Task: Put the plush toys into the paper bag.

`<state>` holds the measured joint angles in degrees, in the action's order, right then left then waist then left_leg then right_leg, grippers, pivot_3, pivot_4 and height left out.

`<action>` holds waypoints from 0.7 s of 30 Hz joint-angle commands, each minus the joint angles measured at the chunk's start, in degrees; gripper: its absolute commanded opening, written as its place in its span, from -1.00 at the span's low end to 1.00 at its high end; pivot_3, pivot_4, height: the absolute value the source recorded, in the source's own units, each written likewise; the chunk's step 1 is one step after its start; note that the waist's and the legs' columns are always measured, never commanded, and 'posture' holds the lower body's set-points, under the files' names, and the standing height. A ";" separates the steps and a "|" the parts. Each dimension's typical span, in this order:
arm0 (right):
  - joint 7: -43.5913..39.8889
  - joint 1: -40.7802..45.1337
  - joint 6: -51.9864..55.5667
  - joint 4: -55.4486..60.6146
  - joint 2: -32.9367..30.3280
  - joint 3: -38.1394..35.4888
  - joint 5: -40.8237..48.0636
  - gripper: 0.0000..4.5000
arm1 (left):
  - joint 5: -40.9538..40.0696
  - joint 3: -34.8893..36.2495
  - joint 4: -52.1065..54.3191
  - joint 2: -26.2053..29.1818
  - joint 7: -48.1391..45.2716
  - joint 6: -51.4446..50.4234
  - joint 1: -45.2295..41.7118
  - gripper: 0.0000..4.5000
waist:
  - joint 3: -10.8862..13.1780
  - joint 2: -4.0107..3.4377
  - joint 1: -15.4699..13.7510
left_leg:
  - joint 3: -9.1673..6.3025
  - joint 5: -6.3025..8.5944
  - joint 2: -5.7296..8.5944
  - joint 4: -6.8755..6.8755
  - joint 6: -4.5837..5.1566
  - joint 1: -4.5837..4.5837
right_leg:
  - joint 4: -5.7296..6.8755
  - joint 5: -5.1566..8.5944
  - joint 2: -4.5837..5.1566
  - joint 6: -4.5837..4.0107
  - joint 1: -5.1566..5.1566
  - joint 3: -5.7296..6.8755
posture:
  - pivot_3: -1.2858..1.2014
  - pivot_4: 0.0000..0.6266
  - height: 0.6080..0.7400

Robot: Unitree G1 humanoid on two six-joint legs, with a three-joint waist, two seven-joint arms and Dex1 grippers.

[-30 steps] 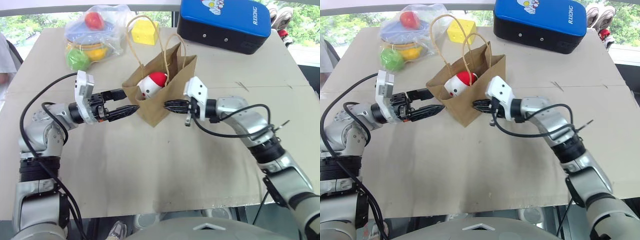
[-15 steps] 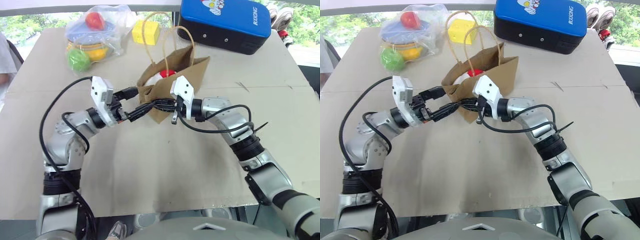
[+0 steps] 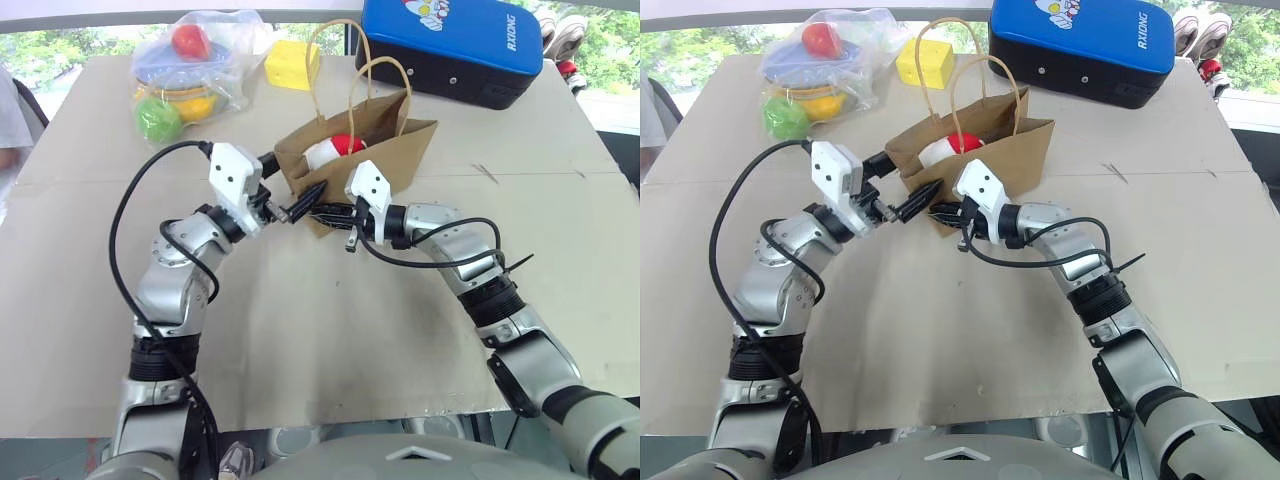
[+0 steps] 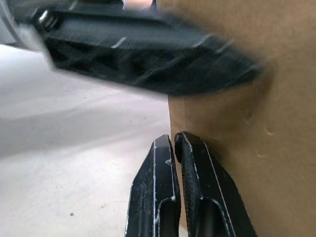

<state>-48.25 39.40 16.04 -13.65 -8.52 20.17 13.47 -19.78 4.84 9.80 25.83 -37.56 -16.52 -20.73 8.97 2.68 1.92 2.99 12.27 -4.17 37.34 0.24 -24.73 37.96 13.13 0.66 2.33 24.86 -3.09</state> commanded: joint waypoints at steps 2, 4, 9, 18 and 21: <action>0.26 -1.04 -0.34 2.87 0.36 -1.41 -0.12 -0.98 | 1.77 -1.76 -0.70 -2.48 2.19 2.40 -1.79 1.00 | 0.00 -0.01 0.04 | -0.02 0.00 0.00 0.00 0.00 0.00 | -0.01 0.00 0.00 0.00 -0.02 0.02 | 0.03 -0.52 1.00; 0.35 -1.57 -0.05 3.63 0.23 -1.51 -0.16 -0.98 | 2.16 -2.28 -1.80 -2.70 1.47 3.28 -2.19 1.00 | 0.00 0.00 0.05 | -0.04 0.00 0.01 0.00 0.00 0.00 | -0.01 0.00 0.00 0.00 -0.03 0.03 | 0.03 -0.52 1.00; 0.61 -3.73 1.86 7.98 -0.91 -2.12 0.33 -0.98 | 3.74 -3.26 -5.23 -2.07 0.27 6.14 -2.76 1.00 | 0.00 0.00 0.03 | -0.05 0.00 0.01 0.00 0.00 0.00 | -0.01 0.00 0.00 0.00 -0.03 0.04 | 0.03 -0.52 1.00; 2.60 -9.49 7.81 20.41 -5.17 -5.21 2.44 -1.00 | 4.56 -3.06 -10.77 -3.36 -0.99 12.79 -3.92 -0.36 | 0.00 0.00 -0.34 | -0.06 0.00 0.03 0.00 0.00 -0.01 | -0.04 0.00 0.02 0.00 -0.05 0.06 | 0.03 -0.52 1.00; 3.06 -11.10 9.11 23.20 -6.47 -6.06 2.92 -1.00 | 4.25 -3.06 -11.85 -3.60 -1.67 13.98 -4.06 -0.86 | 0.00 0.00 -0.28 | -0.06 0.00 0.03 0.00 0.00 0.00 | -0.04 0.00 0.01 0.00 -0.05 0.06 | 0.03 -0.52 1.00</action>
<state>-45.58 28.41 24.90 6.30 -14.74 15.35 15.26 -15.20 1.63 -2.98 22.46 -38.72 -4.48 -23.88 8.96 2.67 1.64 2.92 12.27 -4.14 37.35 0.24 -24.73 37.92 13.14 0.66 2.33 24.82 -3.03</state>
